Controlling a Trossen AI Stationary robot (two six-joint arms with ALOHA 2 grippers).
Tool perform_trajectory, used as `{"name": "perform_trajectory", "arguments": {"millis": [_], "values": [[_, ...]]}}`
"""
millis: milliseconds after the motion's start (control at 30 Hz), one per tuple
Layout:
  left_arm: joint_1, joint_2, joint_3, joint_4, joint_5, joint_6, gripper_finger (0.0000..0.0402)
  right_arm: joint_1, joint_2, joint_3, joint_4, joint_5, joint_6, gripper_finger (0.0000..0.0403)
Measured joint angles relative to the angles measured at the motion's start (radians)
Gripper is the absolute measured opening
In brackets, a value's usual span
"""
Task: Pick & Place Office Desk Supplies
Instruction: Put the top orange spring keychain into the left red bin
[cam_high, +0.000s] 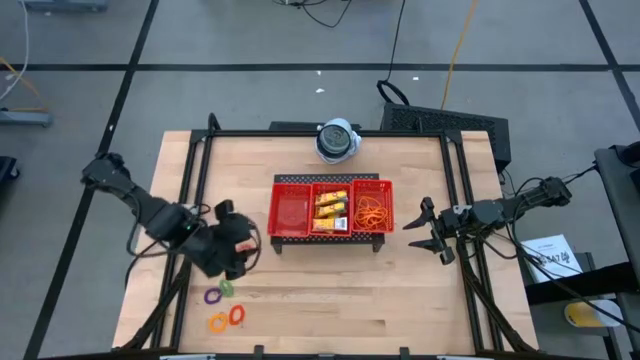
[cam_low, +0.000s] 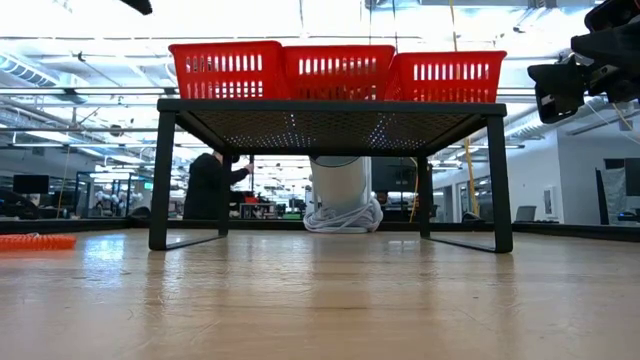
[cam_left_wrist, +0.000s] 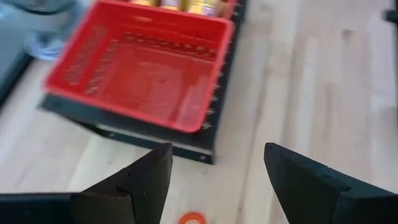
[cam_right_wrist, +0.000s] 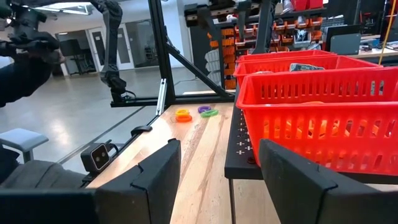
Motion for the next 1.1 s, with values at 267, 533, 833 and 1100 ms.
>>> {"name": "perform_trajectory", "arguments": {"millis": [267, 533, 833, 1100], "values": [[-0.091, 0.0, -0.1, -0.076, -0.185, -0.389, 0.0264, 0.0, 0.0, 0.0, 0.0, 0.0, 0.0, 0.0206], [-0.058, -0.001, -0.24, -0.095, -0.12, -0.537, 0.0264, 0.0, 0.0, 0.0, 0.0, 0.0, 0.0, 0.0206], [-0.025, -0.032, -0.381, -0.108, -0.003, -0.705, 0.0264, 0.0, 0.0, 0.0, 0.0, 0.0, 0.0, 0.0206], [0.042, -0.031, -0.552, 0.077, 0.233, -0.714, 0.0264, 0.0, 0.0, 0.0, 0.0, 0.0, 0.0, 0.0206]]}}
